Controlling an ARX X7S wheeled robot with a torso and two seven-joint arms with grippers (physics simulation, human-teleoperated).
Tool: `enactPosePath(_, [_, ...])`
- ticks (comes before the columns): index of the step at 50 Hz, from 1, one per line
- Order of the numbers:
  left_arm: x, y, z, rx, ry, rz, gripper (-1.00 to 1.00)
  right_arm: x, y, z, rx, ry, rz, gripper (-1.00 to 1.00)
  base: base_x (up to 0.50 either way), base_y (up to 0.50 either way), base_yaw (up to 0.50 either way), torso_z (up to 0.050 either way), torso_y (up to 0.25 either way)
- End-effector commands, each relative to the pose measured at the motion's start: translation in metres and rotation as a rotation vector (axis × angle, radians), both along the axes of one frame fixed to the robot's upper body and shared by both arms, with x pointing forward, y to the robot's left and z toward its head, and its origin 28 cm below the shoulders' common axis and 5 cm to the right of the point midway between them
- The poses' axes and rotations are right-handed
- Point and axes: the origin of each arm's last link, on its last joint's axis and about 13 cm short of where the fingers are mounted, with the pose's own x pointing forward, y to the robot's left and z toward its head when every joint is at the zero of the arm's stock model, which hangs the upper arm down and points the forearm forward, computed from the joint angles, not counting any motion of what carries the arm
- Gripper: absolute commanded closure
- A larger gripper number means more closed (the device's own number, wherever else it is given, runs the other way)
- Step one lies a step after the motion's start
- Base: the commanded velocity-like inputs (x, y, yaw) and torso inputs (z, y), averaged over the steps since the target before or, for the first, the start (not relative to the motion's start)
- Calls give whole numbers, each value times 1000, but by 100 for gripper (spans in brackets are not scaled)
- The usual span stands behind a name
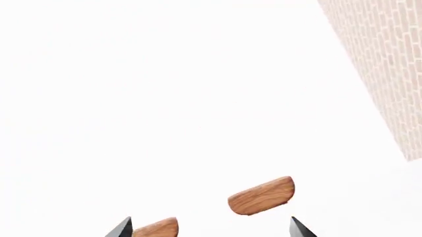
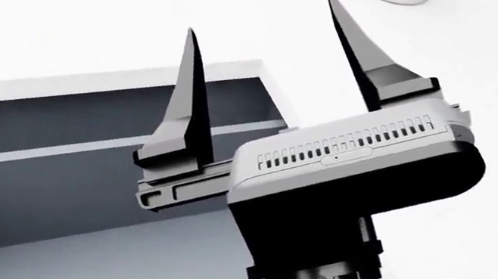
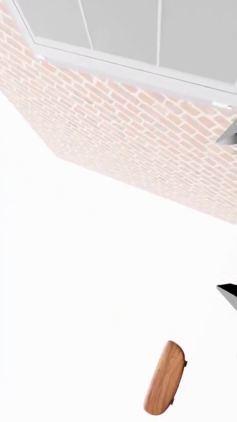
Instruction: Close the left drawer.
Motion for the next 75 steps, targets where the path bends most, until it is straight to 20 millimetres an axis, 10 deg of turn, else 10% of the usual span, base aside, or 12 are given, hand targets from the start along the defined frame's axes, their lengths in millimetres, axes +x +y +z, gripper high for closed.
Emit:
enactPosePath(1, [-50,46,-95,47,227,247,-100,2,0,-3,-11,9,-13,-100,0,0,0,0,0])
enactPosePath(11, [-44,59,-215,-47,415,294,-100,2,0,-3,-16,8,-18,-100,0,0,0,0,0])
enactPosePath(17, [-28,56,-252,-84,474,280,-100,3,-1,-3,-20,9,-26,-100,0,0,0,0,0])
enactPosePath(46, [-17,31,-270,-150,551,296,-100,10,2,-11,-38,33,-25,-100,0,0,0,0,0])
enactPosePath(75, [75,3,-245,-133,494,115,-100,19,0,-19,-38,51,-46,-100,0,0,0,0,0])
